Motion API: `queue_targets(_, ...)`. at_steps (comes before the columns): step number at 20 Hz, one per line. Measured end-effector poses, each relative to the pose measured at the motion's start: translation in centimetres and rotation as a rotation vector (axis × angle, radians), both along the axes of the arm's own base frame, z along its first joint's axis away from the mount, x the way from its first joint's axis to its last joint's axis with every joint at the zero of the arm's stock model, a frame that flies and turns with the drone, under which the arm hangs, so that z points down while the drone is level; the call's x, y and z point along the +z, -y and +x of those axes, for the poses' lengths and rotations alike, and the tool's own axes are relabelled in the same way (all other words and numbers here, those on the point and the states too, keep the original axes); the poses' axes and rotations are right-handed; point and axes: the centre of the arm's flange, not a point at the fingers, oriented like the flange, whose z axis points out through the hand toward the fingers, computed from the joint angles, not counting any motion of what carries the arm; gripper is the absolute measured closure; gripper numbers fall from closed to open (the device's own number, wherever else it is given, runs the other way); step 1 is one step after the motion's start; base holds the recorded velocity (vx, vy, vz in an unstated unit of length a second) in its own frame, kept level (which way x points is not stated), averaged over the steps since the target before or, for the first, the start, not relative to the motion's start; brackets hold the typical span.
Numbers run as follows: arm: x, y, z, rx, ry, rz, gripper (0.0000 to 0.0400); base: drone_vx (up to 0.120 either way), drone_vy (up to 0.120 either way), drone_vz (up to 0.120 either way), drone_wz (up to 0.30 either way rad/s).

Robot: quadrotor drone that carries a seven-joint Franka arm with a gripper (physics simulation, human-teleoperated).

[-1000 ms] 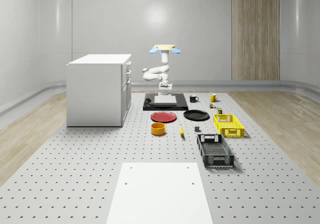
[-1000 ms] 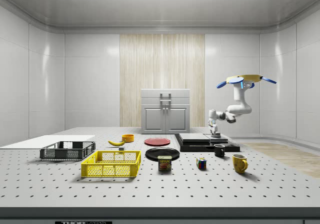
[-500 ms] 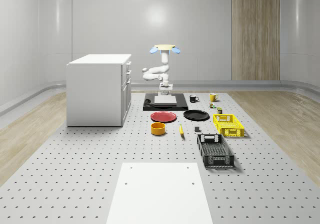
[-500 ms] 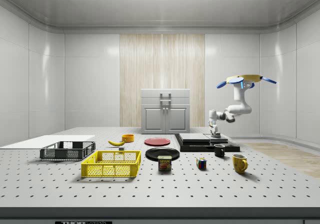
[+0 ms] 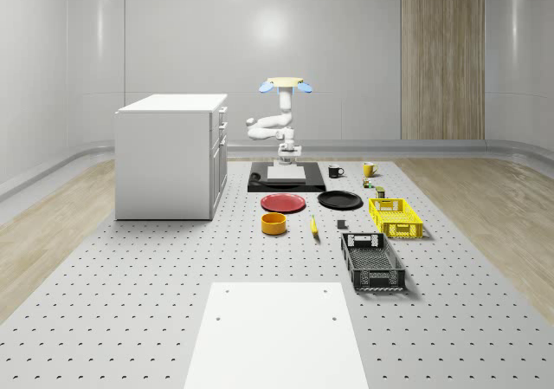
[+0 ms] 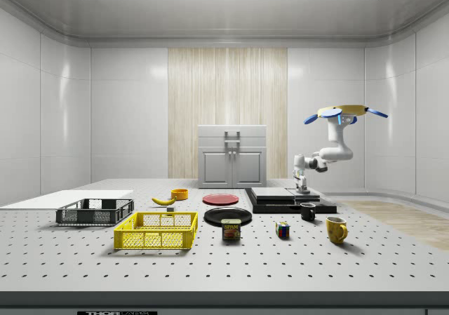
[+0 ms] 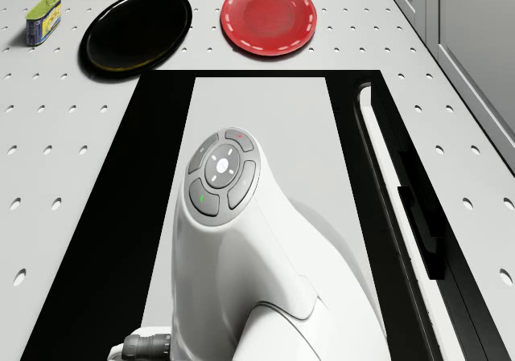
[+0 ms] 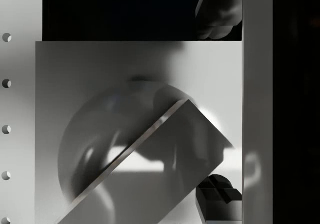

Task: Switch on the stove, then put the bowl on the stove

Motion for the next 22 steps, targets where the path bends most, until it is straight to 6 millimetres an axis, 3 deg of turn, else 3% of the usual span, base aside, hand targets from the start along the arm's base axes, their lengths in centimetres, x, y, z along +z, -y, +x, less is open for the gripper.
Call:
queue_targets(7, 0.0, 2.7, 0.0, 0.002, 0.0, 0.0, 0.0, 0.0, 0.0, 0.0, 0.0)
queue_targets(12, 0.0, 3.5, 0.0, 0.002, 0.0, 0.0, 0.0, 0.0, 0.0, 0.0, 0.0)
queue_targets(22, 0.0, 0.1, 0.0, 0.002, 0.0, 0.0, 0.0, 0.0, 0.0, 0.0, 0.0)
